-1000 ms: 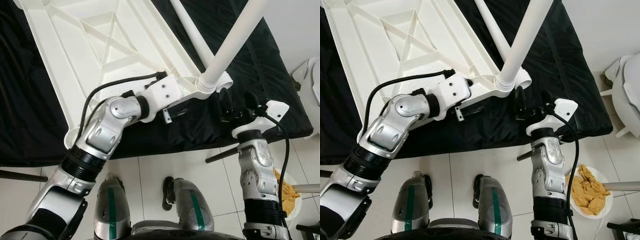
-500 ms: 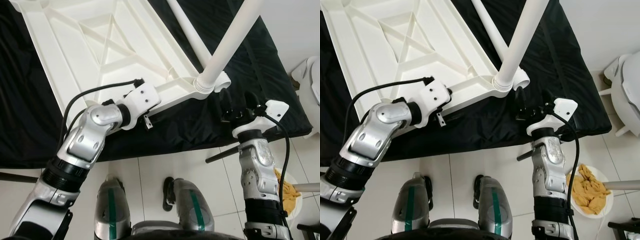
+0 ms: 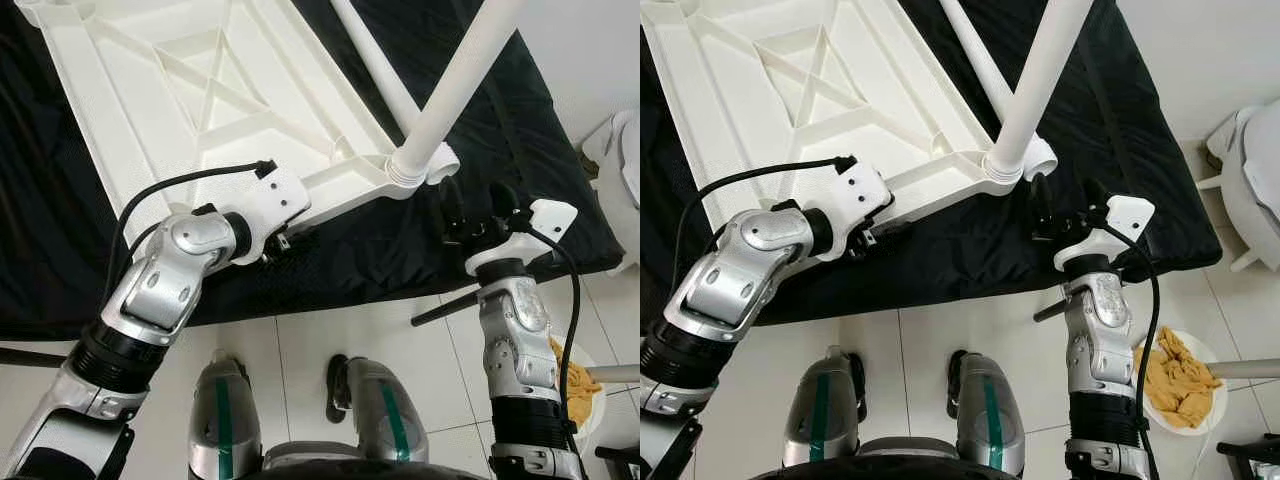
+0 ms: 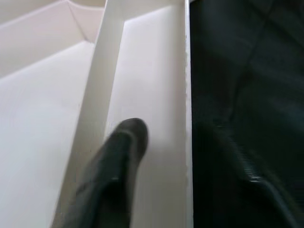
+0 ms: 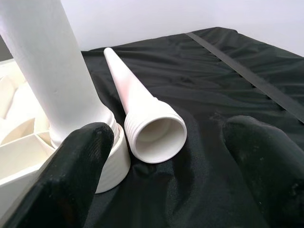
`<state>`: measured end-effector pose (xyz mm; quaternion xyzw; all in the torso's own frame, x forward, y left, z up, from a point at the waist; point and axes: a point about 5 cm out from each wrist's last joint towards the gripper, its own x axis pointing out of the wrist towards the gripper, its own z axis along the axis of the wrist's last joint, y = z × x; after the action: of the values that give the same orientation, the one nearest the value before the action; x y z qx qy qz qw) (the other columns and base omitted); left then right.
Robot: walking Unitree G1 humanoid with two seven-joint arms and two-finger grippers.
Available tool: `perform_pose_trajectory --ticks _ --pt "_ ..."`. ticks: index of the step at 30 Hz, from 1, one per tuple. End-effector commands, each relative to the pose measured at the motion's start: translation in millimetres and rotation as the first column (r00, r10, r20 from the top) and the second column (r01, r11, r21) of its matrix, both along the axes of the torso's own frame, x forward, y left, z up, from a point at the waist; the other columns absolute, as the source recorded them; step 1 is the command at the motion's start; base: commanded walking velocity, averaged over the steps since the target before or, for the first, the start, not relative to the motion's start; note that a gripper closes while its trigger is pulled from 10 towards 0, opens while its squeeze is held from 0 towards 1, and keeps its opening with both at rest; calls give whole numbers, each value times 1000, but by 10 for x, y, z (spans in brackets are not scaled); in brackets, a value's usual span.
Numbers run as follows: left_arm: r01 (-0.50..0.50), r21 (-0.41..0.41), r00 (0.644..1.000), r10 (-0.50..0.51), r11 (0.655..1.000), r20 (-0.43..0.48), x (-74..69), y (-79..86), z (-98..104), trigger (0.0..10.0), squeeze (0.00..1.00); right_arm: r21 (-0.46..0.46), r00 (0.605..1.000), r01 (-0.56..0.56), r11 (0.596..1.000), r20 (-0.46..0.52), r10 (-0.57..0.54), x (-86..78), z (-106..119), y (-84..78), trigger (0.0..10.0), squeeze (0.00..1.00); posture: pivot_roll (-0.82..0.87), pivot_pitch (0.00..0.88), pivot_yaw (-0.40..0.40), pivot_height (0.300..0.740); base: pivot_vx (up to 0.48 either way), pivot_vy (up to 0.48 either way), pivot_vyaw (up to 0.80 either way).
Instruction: Building children table
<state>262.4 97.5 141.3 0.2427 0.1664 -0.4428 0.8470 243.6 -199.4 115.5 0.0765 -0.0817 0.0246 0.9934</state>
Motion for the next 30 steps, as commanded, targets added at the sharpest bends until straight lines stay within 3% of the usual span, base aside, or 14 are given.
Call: perform_pose_trajectory --ticks 1,10,11,13,14,19,22,30 --pt "27 2 995 -27 1000 -96 -67 -7 -94 0 0 -4 1000 3 1000 -11 -3 -9 -35 -13 10000 0 15 80 -47 740 0 0 0" --pt "21 39 993 -16 999 -119 -85 -24 -115 0 0 -11 1000 5 1000 -7 -5 -2 -27 -13 10000 0 13 86 -45 740 0 0 0" --pt "9 48 992 -3 999 -125 -78 -27 -128 706 0 -12 1000 7 1000 -6 -7 0 -24 -16 10000 0 11 87 -44 740 0 0 0" --pt "-4 59 991 12 998 -133 -71 -30 -143 706 0 -14 1000 9 1000 -5 -9 4 -21 -20 10000 0 10 87 -44 740 0 0 0" --pt "-50 59 988 58 997 -145 -42 -48 -165 10000 0 -15 1000 11 1000 -2 -11 10 -11 -24 10000 0 10 88 -44 740 0 0 0" --pt "-81 53 984 88 995 -156 -25 -79 -170 10000 0 -16 1000 13 1000 0 -13 16 -5 -26 10000 0 8 90 -46 740 0 0 0" --pt "-192 21 971 193 981 -139 90 -113 -131 10000 0 -17 1000 16 1000 3 -16 27 4 -28 10000 0 8 91 -49 740 0 0 0" --pt "-318 21 939 318 948 -131 241 -77 -120 10000 0 -17 1000 16 1000 10 -15 49 25 -19 10000 0 7 92 -53 740 0 0 0"
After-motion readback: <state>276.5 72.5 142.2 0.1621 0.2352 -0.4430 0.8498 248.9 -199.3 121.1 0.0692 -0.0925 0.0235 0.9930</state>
